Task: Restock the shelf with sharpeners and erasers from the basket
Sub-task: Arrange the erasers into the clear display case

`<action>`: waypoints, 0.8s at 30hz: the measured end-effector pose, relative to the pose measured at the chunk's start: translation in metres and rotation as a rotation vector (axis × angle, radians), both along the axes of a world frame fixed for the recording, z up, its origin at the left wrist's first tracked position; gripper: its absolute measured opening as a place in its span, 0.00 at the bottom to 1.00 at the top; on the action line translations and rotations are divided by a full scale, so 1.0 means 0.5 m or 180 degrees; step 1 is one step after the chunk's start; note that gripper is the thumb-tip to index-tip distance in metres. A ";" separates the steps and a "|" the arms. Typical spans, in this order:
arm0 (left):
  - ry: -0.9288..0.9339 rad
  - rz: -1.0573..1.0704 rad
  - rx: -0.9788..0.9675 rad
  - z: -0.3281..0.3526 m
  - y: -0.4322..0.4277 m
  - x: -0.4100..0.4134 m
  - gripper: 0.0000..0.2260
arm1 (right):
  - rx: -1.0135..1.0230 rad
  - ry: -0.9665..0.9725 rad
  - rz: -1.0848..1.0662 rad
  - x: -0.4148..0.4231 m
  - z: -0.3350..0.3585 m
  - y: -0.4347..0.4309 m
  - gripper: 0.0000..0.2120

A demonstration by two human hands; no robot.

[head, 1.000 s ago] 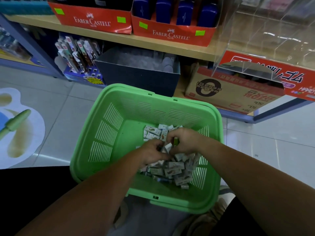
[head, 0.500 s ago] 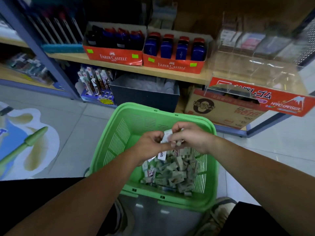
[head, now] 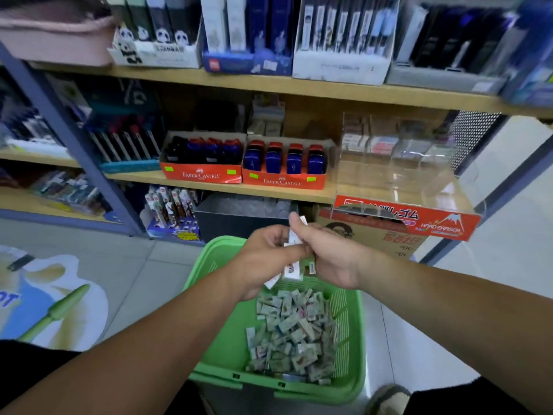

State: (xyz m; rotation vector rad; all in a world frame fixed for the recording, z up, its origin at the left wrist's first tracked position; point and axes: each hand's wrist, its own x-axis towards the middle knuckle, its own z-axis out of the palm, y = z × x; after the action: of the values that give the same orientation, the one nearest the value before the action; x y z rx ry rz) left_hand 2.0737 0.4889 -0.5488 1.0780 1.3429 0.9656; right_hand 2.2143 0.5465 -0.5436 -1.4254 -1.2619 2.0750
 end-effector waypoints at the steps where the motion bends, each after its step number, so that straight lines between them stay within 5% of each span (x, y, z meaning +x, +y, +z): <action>1: -0.0039 0.0053 0.0017 0.013 0.002 0.001 0.08 | 0.0040 0.0059 -0.0081 -0.008 0.013 -0.005 0.42; 3: -0.0120 0.0108 0.0087 0.036 0.002 0.008 0.09 | 0.0166 0.0097 -0.0278 -0.018 0.032 -0.008 0.41; 6: 0.0062 0.0049 0.0158 0.059 0.003 0.023 0.10 | 0.0391 0.0083 -0.0613 -0.009 0.047 -0.004 0.26; 11: 0.0332 0.0009 0.0313 0.088 0.017 0.041 0.14 | 0.0505 0.0118 -0.0917 0.008 0.065 0.003 0.27; 17: 0.0461 -0.0499 0.0307 0.131 0.055 0.054 0.13 | 0.1150 -0.0107 -0.1035 0.045 0.085 0.035 0.14; 22: 0.0960 -0.0397 0.0283 0.164 0.104 0.041 0.20 | 0.1019 0.0075 -0.1168 0.089 0.099 0.084 0.13; 24: 0.0729 -0.0253 0.0272 0.175 0.130 0.043 0.17 | 0.0807 0.0164 -0.0926 0.100 0.108 0.094 0.11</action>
State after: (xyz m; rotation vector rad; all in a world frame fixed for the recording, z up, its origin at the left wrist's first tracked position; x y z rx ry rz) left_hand 2.0951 0.5539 -0.4615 1.3292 1.4414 0.8666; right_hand 2.2642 0.5933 -0.4898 -1.3414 -1.1698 1.6855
